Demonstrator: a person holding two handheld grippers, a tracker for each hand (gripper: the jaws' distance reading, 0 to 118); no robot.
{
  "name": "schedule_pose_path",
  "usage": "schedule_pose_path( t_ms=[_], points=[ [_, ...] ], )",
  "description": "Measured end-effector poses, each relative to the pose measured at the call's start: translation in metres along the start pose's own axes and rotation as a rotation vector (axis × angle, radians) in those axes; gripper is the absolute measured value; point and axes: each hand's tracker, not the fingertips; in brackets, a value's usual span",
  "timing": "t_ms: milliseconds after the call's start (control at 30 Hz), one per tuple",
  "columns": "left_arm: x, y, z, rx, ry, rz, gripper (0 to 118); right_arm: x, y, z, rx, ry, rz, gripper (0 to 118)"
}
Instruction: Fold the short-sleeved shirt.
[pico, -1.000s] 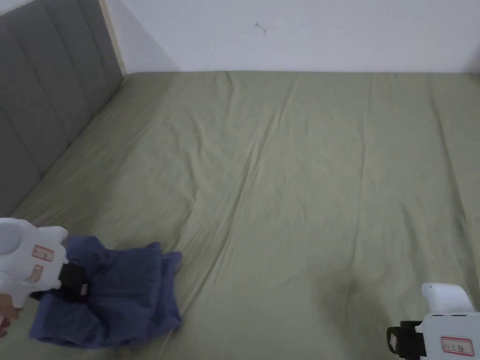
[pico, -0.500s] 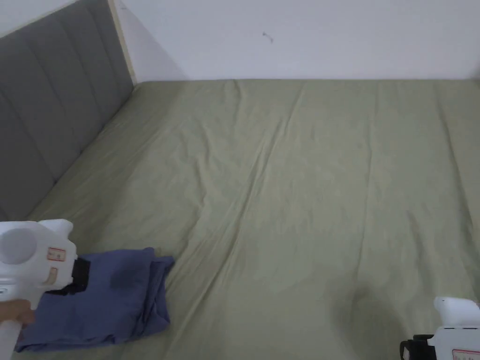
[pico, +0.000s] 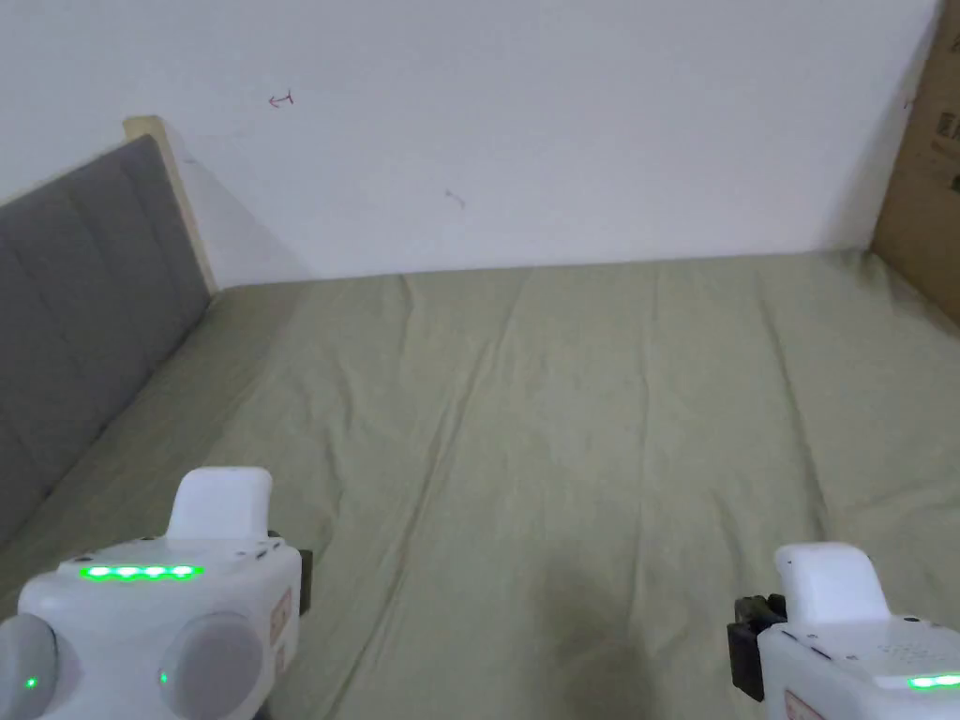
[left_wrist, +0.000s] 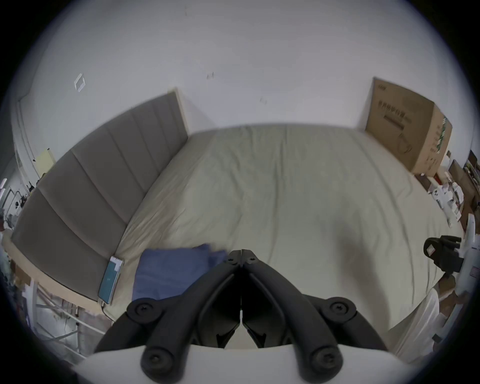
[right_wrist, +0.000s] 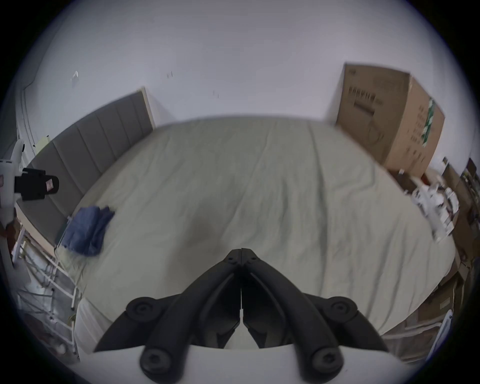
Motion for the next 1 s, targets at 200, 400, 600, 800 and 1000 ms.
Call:
schedule_pose_path(
  t_ms=[200,400,600,800,1000],
  points=[
    [0.061,-0.022,0.052,0.273,0.059,0.0,0,-0.006,0.014,0.055,0.326,-0.109,-0.02,0],
    [0.088,-0.034,0.084,0.464,0.061,0.059,0,-0.012,0.015,0.08,0.46,-0.182,-0.012,0],
    [0.096,-0.035,0.099,0.558,0.054,0.032,0,-0.012,0.011,0.091,0.519,-0.202,0.008,0],
    [0.093,-0.03,0.101,0.553,0.027,0.07,0,-0.01,0.013,0.094,0.537,-0.201,0.01,0],
    [0.093,-0.031,0.097,0.547,0.029,0.045,15,-0.011,0.011,0.087,0.512,-0.19,0.04,14]
  ],
)
